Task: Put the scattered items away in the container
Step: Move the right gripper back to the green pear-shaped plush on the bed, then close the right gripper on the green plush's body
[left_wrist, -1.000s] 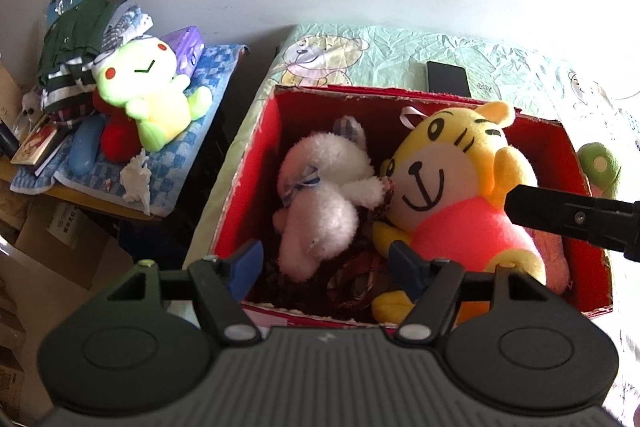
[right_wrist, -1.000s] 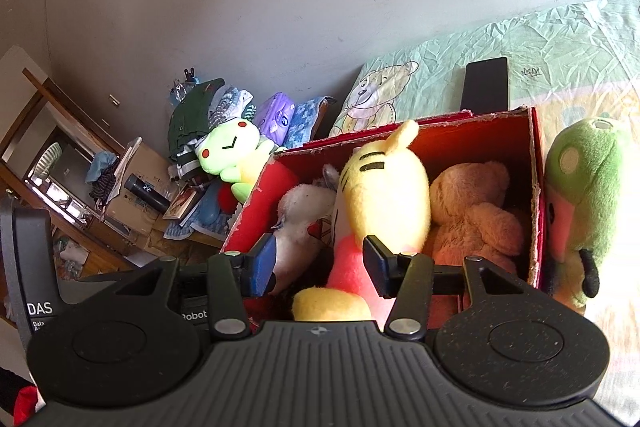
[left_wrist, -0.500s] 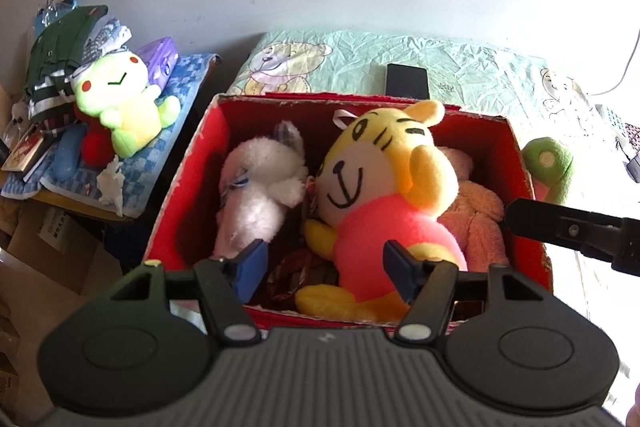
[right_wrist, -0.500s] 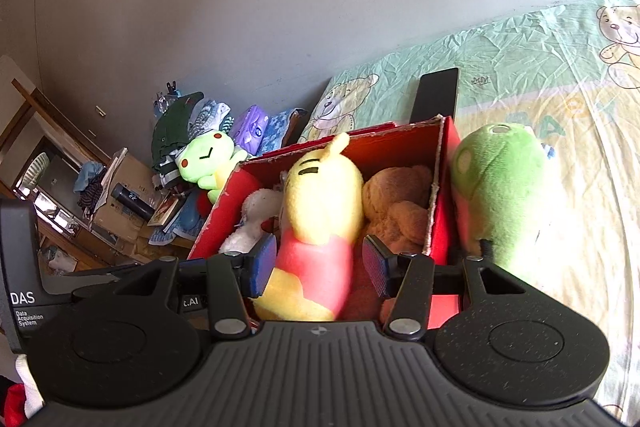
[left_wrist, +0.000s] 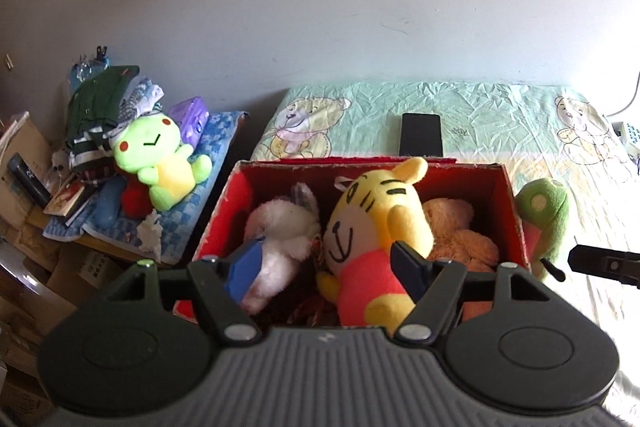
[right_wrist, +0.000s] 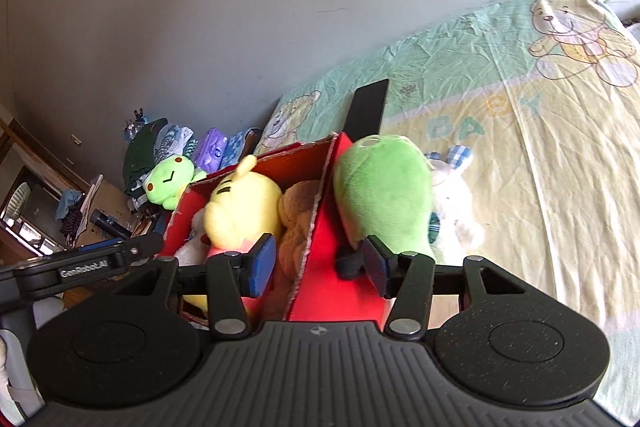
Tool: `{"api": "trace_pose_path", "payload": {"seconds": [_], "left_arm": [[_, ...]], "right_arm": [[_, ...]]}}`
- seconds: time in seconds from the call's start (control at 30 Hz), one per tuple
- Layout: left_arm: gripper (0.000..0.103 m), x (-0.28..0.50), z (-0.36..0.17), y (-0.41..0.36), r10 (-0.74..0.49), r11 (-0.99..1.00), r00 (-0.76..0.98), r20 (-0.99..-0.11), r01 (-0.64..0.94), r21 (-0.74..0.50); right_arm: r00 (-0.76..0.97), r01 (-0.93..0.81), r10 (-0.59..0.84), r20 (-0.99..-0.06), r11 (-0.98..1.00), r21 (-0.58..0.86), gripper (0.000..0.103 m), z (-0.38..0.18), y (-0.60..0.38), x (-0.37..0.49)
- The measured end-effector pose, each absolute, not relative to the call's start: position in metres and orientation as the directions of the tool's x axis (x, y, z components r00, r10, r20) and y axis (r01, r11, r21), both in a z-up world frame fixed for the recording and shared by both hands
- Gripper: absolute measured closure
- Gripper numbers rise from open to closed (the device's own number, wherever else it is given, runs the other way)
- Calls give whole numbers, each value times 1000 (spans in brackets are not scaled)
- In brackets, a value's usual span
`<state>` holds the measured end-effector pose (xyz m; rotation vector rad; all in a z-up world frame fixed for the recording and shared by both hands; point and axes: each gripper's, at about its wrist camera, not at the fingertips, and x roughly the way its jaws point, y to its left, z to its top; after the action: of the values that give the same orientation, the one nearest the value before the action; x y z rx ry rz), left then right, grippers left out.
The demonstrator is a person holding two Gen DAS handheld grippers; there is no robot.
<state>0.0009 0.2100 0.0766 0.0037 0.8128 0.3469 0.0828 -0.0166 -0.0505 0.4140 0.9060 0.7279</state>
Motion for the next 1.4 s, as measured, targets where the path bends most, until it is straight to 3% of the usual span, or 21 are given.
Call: {"api": "trace_pose_path", "payload": {"seconds": [0.23, 0.57, 0.83, 0.93, 1.13, 1.4], "left_arm": [[38, 10, 66, 176, 89, 984, 659, -747, -176, -38], [39, 22, 42, 136, -87, 985, 668, -739, -53, -164], [38, 19, 45, 127, -122, 985, 694, -710, -4, -174], [38, 19, 45, 127, -123, 985, 697, -706, 2, -170], [36, 30, 40, 121, -152, 982, 692, -706, 24, -188], [34, 51, 26, 87, -232, 972, 650, -723, 134, -192]], "right_arm": [[410, -354, 693, -593, 721, 596, 50, -61, -41, 95], [371, -413, 712, -596, 702, 581, 43, -66, -34, 114], [327, -448, 732, -597, 677, 584, 38, -78, -3, 140], [341, -446, 726, -597, 684, 577, 30, -84, 3, 147], [313, -406, 750, -583, 661, 631, 39, -94, -17, 161], [268, -310, 777, -570, 630, 712, 41, -103, -95, 163]]}}
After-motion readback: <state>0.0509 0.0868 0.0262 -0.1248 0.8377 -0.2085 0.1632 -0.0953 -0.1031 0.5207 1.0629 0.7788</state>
